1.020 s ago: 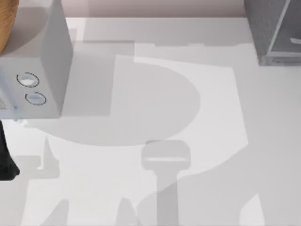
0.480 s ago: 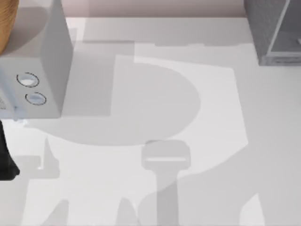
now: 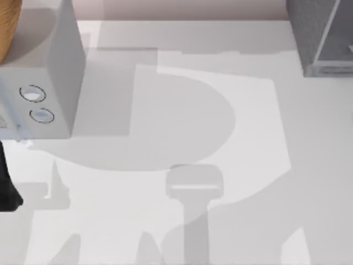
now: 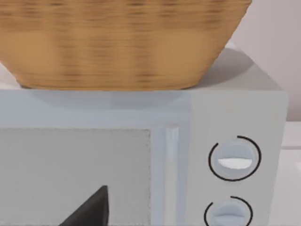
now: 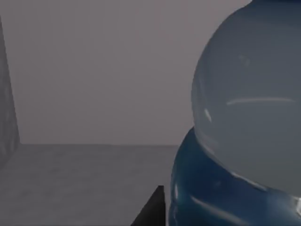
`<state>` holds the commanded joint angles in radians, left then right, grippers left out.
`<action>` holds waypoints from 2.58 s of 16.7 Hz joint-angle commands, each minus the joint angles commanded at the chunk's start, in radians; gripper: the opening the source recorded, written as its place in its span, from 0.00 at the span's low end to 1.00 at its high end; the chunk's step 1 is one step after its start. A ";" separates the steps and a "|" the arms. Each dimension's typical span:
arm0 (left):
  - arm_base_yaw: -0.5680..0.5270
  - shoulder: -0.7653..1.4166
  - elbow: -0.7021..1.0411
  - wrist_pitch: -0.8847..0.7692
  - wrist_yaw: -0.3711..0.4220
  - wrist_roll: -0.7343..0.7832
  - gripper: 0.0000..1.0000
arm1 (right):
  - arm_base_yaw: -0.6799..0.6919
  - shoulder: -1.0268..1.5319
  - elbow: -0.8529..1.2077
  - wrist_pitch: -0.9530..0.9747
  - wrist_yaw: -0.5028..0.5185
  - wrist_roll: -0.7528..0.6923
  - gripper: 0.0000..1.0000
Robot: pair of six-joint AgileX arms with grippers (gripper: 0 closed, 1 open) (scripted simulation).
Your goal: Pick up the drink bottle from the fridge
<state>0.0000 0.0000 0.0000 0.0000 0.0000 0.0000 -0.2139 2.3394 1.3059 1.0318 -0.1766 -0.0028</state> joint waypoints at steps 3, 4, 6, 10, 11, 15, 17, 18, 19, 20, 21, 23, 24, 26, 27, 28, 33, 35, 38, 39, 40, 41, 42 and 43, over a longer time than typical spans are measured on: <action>0.000 0.000 0.000 0.000 0.000 0.000 1.00 | 0.000 0.000 0.000 0.000 0.000 0.000 0.00; 0.000 0.000 0.000 0.000 0.000 0.000 1.00 | 0.000 0.000 0.000 0.000 0.000 0.000 0.00; 0.000 0.000 0.000 0.000 0.000 0.000 1.00 | -0.003 -0.005 0.000 -0.003 0.000 0.001 0.00; 0.000 0.000 0.000 0.000 0.000 0.000 1.00 | -0.003 -0.065 0.010 -0.075 -0.001 0.001 0.00; 0.000 0.000 0.000 0.000 0.000 0.000 1.00 | -0.003 -0.082 0.014 -0.099 0.000 0.002 0.00; 0.000 0.000 0.000 0.000 0.000 0.000 1.00 | -0.003 -0.127 0.025 -0.150 -0.002 0.003 0.00; 0.000 0.000 0.000 0.000 0.000 0.000 1.00 | -0.003 -0.127 0.025 -0.150 -0.002 0.003 0.00; 0.000 0.000 0.000 0.000 0.000 0.000 1.00 | -0.003 -0.122 0.022 -0.148 -0.002 0.004 0.00; 0.000 0.000 0.000 0.000 0.000 0.000 1.00 | -0.004 -0.124 0.019 -0.147 -0.002 0.004 0.00; 0.000 0.000 0.000 0.000 0.000 0.000 1.00 | -0.005 -0.134 0.006 -0.140 -0.004 0.003 0.00; 0.000 0.000 0.000 0.000 0.000 0.000 1.00 | -0.009 -0.151 -0.017 -0.129 -0.007 0.003 0.00; 0.000 0.000 0.000 0.000 0.000 0.000 1.00 | -0.018 -0.197 -0.093 -0.099 -0.015 0.002 0.00; 0.000 0.000 0.000 0.000 0.000 0.000 1.00 | -0.023 -0.224 -0.143 -0.080 -0.020 0.002 0.00; 0.000 0.000 0.000 0.000 0.000 0.000 1.00 | -0.034 -0.283 -0.256 -0.039 -0.031 0.003 0.00; 0.000 0.000 0.000 0.000 0.000 0.000 1.00 | -0.039 -0.313 -0.312 -0.019 -0.038 0.004 0.00; 0.000 0.000 0.000 0.000 0.000 0.000 1.00 | -0.044 -0.341 -0.360 0.001 -0.044 0.004 0.00; 0.000 0.000 0.000 0.000 0.000 0.000 1.00 | -0.055 -0.402 -0.451 0.046 -0.058 0.006 0.00; 0.000 0.000 0.000 0.000 0.000 0.000 1.00 | -0.049 -0.396 -0.448 0.043 -0.057 0.008 0.00; 0.000 0.000 0.000 0.000 0.000 0.000 1.00 | -0.044 -0.427 -0.459 0.029 -0.053 0.006 0.00; 0.000 0.000 0.000 0.000 0.000 0.000 1.00 | -0.040 -0.458 -0.471 0.013 -0.049 0.005 0.00; 0.000 0.000 0.000 0.000 0.000 0.000 1.00 | -0.034 -0.499 -0.487 -0.009 -0.043 0.004 0.00; 0.000 0.000 0.000 0.000 0.000 0.000 1.00 | -0.027 -0.551 -0.508 -0.036 -0.036 0.002 0.00; 0.000 0.000 0.000 0.000 0.000 0.000 1.00 | -0.019 -0.612 -0.534 -0.068 -0.028 0.001 0.00; 0.000 0.000 0.000 0.000 0.000 0.000 1.00 | -0.010 -0.684 -0.563 -0.106 -0.019 0.000 0.00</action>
<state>0.0000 0.0000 0.0000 0.0000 0.0000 0.0000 -0.2236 1.6557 0.7424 0.9260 -0.1958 -0.0031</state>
